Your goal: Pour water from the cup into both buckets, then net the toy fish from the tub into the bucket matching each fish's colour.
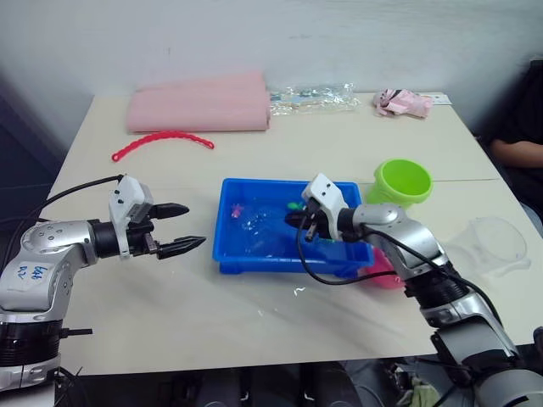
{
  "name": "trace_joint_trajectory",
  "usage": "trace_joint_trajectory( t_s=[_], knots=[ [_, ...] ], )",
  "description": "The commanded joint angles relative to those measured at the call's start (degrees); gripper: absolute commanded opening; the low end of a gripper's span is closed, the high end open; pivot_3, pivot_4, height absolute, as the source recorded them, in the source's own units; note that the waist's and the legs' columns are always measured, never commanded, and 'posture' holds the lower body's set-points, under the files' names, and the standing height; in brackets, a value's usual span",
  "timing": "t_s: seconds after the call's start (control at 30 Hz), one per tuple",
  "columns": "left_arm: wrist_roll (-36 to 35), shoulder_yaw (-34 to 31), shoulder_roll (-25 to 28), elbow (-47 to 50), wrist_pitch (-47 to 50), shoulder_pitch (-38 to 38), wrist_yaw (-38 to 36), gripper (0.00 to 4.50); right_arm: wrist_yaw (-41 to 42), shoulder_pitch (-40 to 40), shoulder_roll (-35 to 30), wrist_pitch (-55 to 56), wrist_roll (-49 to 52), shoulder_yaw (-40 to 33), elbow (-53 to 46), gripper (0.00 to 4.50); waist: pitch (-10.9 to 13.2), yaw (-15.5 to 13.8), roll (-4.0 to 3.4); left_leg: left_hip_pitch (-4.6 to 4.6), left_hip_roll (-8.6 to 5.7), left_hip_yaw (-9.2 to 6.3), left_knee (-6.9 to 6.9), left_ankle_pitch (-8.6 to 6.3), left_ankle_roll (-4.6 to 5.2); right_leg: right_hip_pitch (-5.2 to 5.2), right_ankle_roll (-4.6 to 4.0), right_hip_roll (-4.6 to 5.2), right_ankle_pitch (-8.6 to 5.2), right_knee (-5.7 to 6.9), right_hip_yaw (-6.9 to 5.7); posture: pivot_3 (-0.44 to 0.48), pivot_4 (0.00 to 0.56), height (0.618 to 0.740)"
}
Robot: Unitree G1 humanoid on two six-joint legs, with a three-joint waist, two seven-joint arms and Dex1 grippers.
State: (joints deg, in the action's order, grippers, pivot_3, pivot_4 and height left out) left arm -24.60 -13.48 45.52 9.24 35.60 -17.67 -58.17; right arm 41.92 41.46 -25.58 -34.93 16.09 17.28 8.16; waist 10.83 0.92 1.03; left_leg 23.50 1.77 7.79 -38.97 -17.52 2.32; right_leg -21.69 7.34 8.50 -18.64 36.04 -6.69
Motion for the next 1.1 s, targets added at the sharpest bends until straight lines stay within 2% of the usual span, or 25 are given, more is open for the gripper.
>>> trace_joint_trajectory(
  t_s=[0.03, 0.33, 0.53, 0.77, 0.93, 1.1],
  knots=[
    [-1.2, -0.16, 0.46, 0.17, -1.14, -2.14, 0.4, 4.47, -0.64, 0.58, 1.09, -0.41, 1.36, -4.41, -2.78, 0.0, 0.0, 0.36, 0.0, 0.0, 0.0, 0.0, 0.0, 0.0, 0.0, 0.0, 0.0, 0.0, 0.0, 0.0, 0.0, 0.0, 0.15, 0.738],
    [-1.74, 3.99, -1.32, -4.41, -2.46, -9.37, -1.12, 4.47, 2.33, -6.27, -2.21, -10.13, 8.12, -9.77, -17.67, 0.0, 0.0, 0.56, -0.01, 0.01, -0.02, 0.02, 0.09, 0.02, -0.03, -0.04, 0.0, -0.01, 0.0, -0.02, 0.01, 0.0, 0.15, 0.738],
    [-1.06, 7.78, -2.51, -9.38, -5.29, -15.04, -4.34, 4.47, 4.29, -14.32, -11.03, -1.49, 3.48, -11.4, -27.14, 0.0, 0.0, 0.55, 0.0, -0.01, -0.02, 0.11, 0.12, 0.02, -0.03, -0.07, 0.0, -0.01, 0.0, -0.04, 0.04, 0.0, 0.15, 0.738],
    [-1.43, 14.13, -7.09, -13.48, -6.46, -21.7, -10.38, 4.47, 5.19, -27.47, -18.29, -6.38, 13.26, -28.51, -41.76, 0.0, 0.0, -0.9, 0.0, -0.04, -0.02, 0.32, 0.15, 0.01, 0.0, -0.15, 0.01, -0.03, 0.0, -0.04, 0.19, 0.0, 0.15, 0.738],
    [-0.04, 18.18, -11.61, -18.7, -9.49, -25.99, -13.73, 4.47, 3.26, -39.24, -19.3, -10.09, 18.67, -44.95, -51.2, 0.0, 0.0, -1.6, 0.01, -0.07, 0.0, 0.3, 0.09, 0.01, 0.0, -0.11, 0.01, -0.06, 0.0, -0.02, 0.21, 0.0, 0.15, 0.738],
    [1.23, 21.36, -15.31, -23.52, -12.53, -29.26, -17.69, 4.47, 2.38, -49.26, -18.75, -12.01, 22.54, -58.35, -56.93, 0.0, -0.01, -2.29, 0.01, -0.15, -0.01, 0.31, 0.05, -0.02, 0.07, 0.0, 0.04, -0.06, 0.02, -0.05, 0.25, 0.0, 0.15, 0.738]
  ],
)
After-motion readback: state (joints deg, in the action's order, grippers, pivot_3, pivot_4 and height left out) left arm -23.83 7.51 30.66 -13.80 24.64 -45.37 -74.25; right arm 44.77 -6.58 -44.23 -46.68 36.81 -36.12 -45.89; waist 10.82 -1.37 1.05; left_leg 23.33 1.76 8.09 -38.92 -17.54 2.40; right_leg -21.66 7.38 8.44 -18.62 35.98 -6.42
